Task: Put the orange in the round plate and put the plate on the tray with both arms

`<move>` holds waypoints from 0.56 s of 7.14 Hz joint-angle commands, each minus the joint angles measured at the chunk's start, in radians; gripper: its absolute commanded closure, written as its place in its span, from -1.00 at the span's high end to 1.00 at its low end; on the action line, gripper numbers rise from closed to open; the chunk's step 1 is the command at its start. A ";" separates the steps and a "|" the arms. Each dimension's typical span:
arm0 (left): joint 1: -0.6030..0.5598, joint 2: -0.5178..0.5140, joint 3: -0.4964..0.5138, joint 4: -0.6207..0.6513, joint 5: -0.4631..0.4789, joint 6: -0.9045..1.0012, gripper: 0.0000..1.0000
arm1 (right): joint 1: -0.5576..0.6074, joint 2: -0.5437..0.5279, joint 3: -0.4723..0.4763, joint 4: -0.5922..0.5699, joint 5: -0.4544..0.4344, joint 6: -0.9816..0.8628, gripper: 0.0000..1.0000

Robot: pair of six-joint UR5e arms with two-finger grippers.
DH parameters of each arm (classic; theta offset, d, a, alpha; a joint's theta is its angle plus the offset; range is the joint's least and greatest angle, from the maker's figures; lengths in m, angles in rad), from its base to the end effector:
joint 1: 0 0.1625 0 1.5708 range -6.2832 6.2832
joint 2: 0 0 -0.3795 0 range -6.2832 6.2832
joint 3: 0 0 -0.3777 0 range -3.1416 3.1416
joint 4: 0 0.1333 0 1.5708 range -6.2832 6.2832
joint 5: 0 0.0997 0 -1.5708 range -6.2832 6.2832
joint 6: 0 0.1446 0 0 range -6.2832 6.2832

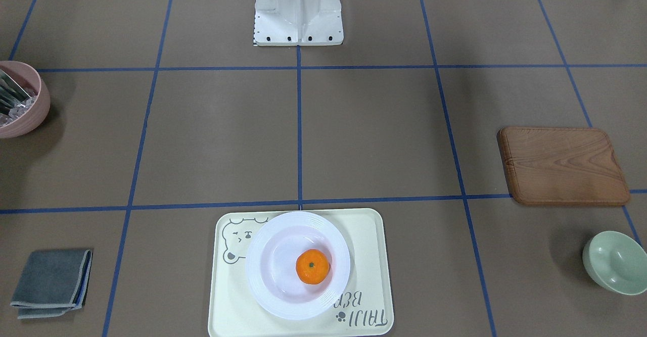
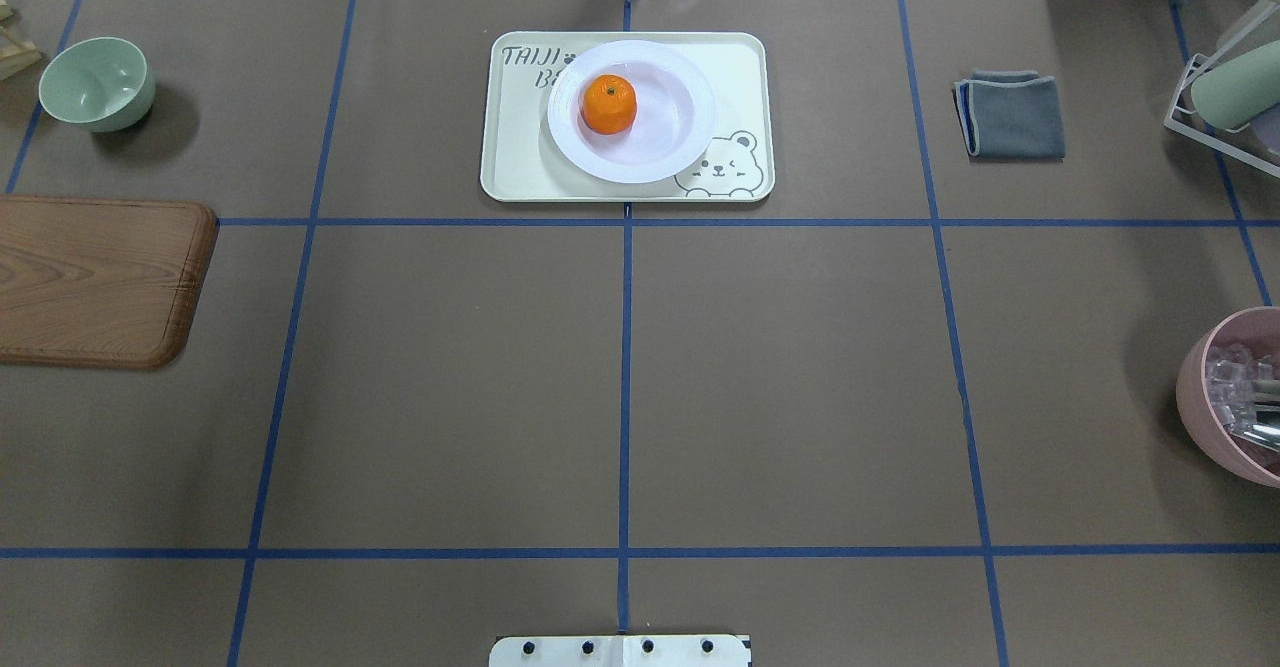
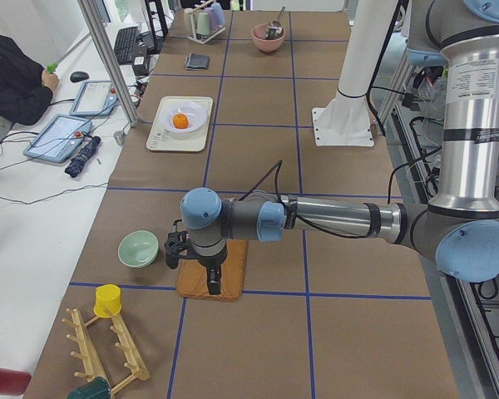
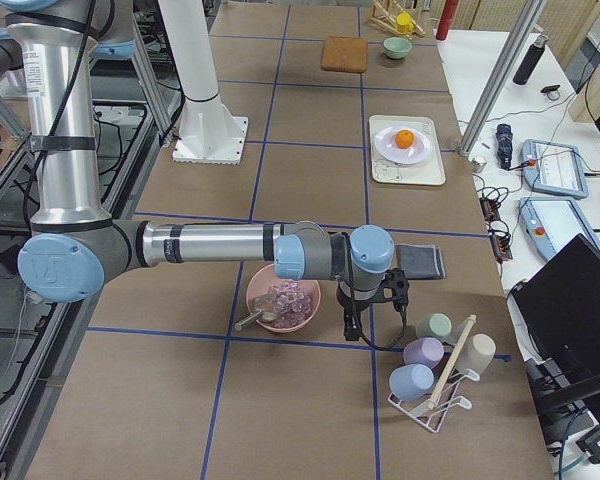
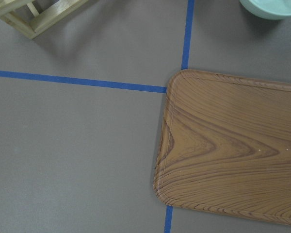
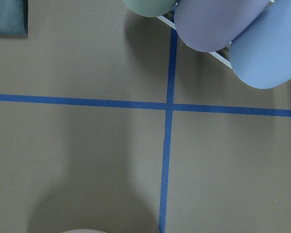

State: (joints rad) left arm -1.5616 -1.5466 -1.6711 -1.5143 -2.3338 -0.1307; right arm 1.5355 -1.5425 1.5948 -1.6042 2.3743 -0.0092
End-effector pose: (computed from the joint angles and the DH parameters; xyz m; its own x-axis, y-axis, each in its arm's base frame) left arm -0.0291 -0.4694 0.6157 0.7176 -0.1103 -0.6876 0.0851 0.9939 -0.0706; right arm 0.0119 -0.4902 0.6206 0.6929 -0.0473 0.7195 0.0417 0.9988 0.0255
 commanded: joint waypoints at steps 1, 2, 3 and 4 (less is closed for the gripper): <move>0.000 -0.003 0.004 0.000 0.002 0.000 0.97 | 0.000 -0.002 0.001 0.001 -0.001 0.002 1.00; 0.000 -0.003 0.004 0.000 0.002 0.000 0.97 | 0.000 -0.004 0.001 0.006 -0.001 0.002 1.00; 0.000 -0.003 0.004 0.000 0.002 0.000 0.97 | 0.000 -0.004 -0.001 0.009 -0.001 0.002 1.00; 0.000 -0.004 0.005 0.000 0.004 -0.003 0.97 | 0.000 -0.004 -0.003 0.010 -0.001 0.002 1.00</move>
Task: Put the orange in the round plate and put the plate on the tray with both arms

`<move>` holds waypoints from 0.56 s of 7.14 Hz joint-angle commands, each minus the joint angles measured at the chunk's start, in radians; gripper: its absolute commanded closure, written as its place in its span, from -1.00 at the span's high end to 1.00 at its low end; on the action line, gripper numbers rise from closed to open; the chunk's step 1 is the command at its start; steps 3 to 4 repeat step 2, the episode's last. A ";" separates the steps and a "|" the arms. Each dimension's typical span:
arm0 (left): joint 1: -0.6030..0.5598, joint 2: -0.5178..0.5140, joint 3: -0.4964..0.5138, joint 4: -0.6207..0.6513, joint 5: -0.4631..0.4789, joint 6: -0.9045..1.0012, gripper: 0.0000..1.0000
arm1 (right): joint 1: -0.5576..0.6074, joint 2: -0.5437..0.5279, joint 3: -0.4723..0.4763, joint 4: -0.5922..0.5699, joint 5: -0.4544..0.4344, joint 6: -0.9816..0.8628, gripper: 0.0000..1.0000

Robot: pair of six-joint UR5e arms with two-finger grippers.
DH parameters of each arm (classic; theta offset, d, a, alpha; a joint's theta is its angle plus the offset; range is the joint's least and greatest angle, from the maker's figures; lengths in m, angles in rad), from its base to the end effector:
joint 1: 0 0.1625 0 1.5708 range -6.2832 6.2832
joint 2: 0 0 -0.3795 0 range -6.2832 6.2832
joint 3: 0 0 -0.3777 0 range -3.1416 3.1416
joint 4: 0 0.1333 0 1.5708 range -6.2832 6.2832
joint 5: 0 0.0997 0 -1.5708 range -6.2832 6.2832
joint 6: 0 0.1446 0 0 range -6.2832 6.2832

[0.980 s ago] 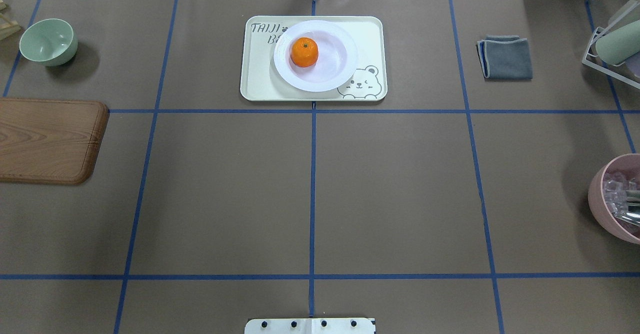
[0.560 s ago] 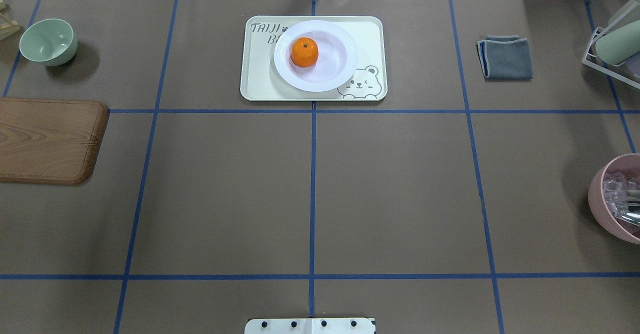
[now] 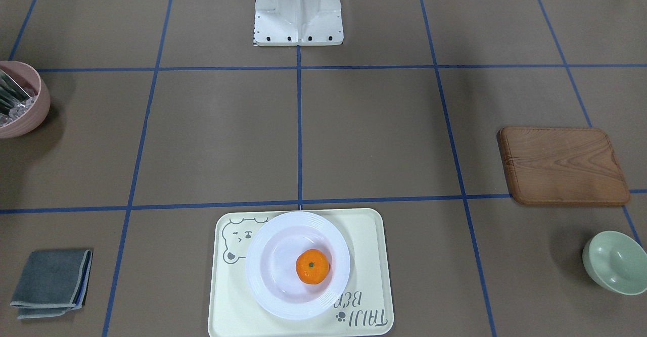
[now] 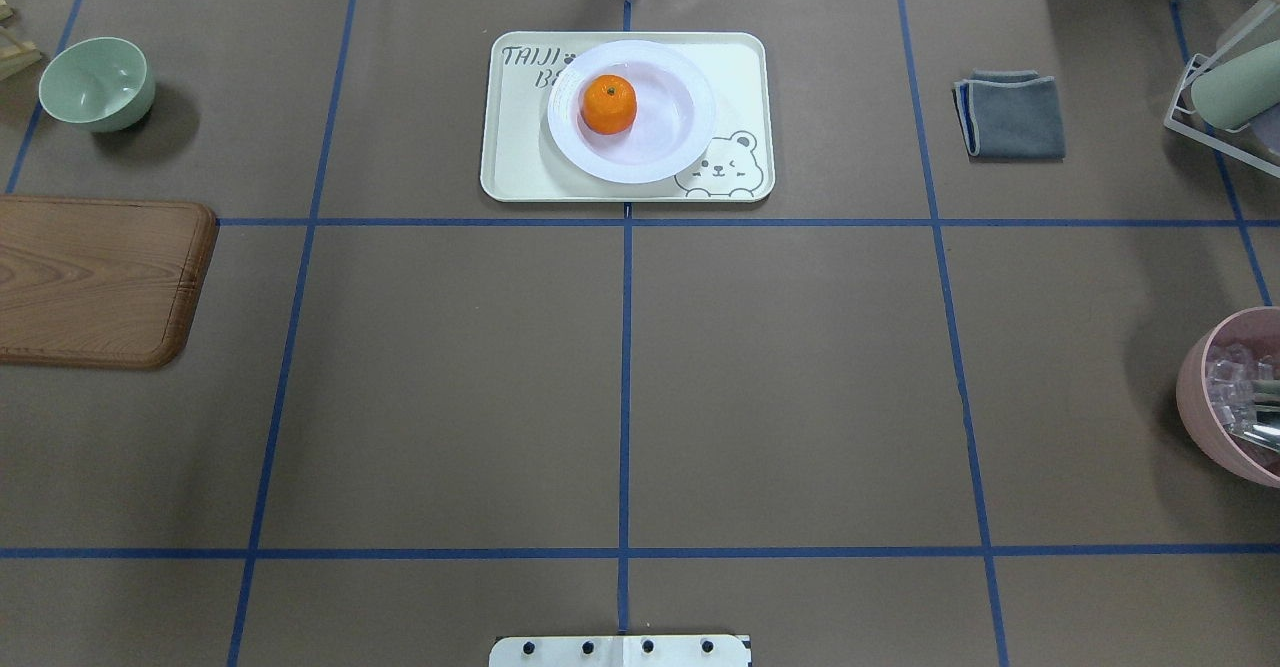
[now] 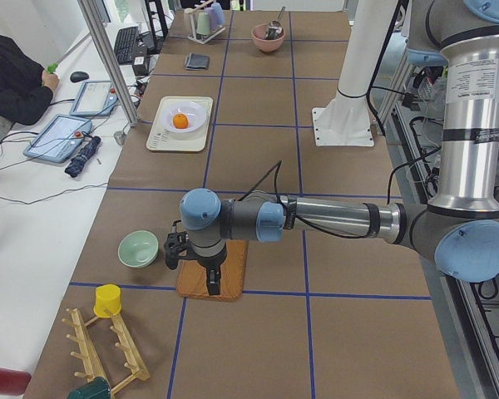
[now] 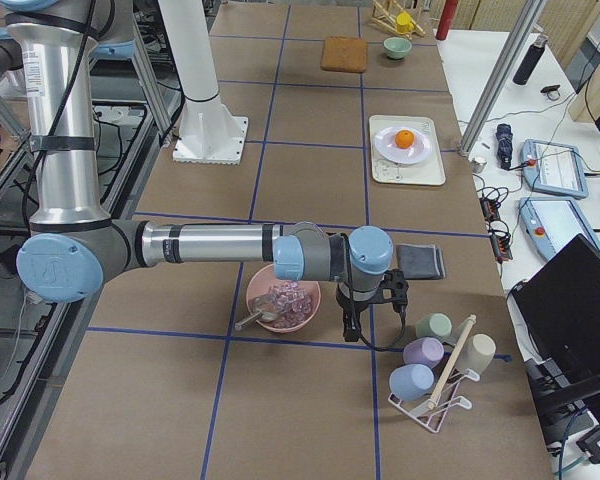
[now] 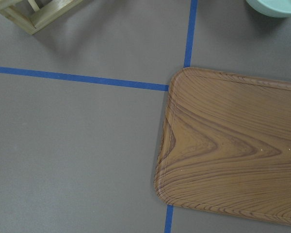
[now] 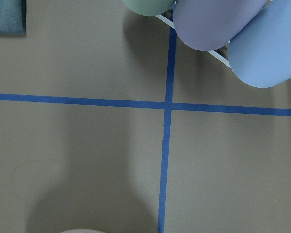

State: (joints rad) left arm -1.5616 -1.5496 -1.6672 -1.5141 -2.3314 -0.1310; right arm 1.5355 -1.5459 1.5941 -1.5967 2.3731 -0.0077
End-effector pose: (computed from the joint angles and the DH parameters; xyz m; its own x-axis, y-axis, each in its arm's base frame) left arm -0.0293 -0.4705 0.6164 0.7193 -0.1113 -0.6858 0.0855 0.9938 -0.0717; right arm 0.0121 -0.4894 0.6219 0.6938 -0.0482 0.7186 0.0406 0.9988 0.0278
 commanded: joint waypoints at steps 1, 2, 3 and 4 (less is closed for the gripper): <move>0.000 -0.001 0.001 0.000 0.001 -0.002 0.97 | 0.000 0.000 -0.003 0.003 0.000 0.000 1.00; 0.002 -0.003 0.001 0.002 0.001 -0.006 0.97 | 0.000 0.000 -0.005 0.003 -0.002 0.000 1.00; 0.002 -0.003 0.001 0.002 0.001 -0.006 0.97 | 0.000 0.000 -0.005 0.003 -0.002 0.000 1.00; 0.002 -0.003 0.001 0.002 0.001 -0.006 0.97 | 0.000 0.000 -0.005 0.003 -0.002 0.000 1.00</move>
